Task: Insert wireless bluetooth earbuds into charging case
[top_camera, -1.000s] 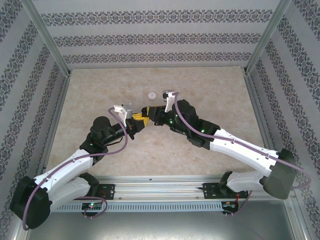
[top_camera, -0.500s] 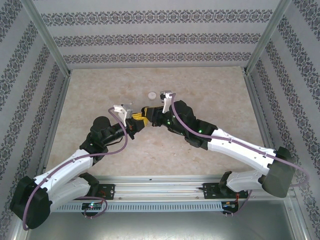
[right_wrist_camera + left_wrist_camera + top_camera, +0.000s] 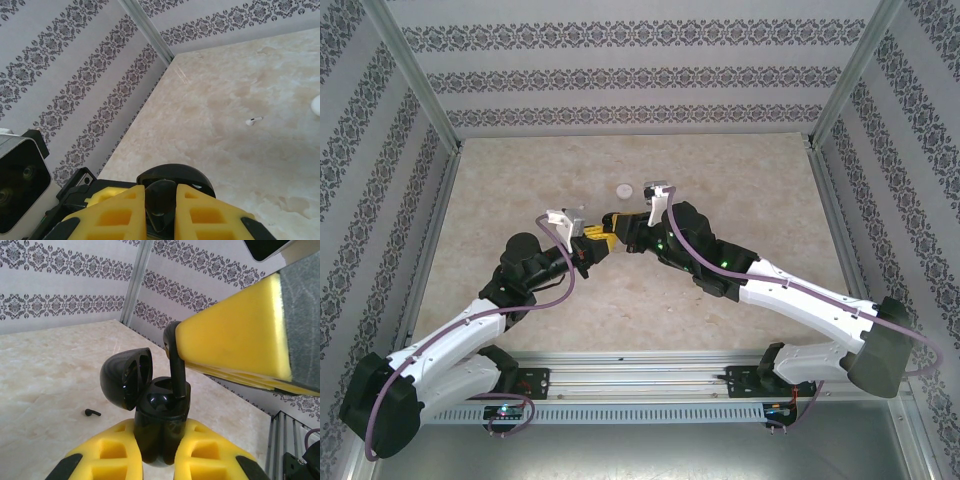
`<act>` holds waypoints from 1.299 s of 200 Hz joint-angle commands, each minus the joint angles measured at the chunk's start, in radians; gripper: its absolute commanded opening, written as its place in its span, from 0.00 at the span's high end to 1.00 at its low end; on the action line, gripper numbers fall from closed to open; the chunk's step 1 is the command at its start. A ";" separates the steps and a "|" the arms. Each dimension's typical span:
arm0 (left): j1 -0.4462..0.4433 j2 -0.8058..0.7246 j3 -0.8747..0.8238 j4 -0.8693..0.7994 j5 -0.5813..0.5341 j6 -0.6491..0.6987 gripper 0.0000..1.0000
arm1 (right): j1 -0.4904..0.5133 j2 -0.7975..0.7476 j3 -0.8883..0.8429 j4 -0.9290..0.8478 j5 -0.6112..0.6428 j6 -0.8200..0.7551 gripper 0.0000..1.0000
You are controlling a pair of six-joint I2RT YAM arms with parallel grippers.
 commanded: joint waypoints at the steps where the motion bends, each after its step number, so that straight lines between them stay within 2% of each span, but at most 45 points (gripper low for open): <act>1: 0.008 -0.019 0.022 0.057 -0.005 -0.020 1.00 | 0.012 -0.012 -0.012 0.002 0.014 0.005 0.84; 260: 0.008 -0.021 0.015 0.070 -0.003 -0.022 1.00 | 0.011 0.033 0.037 -0.027 0.034 -0.003 0.83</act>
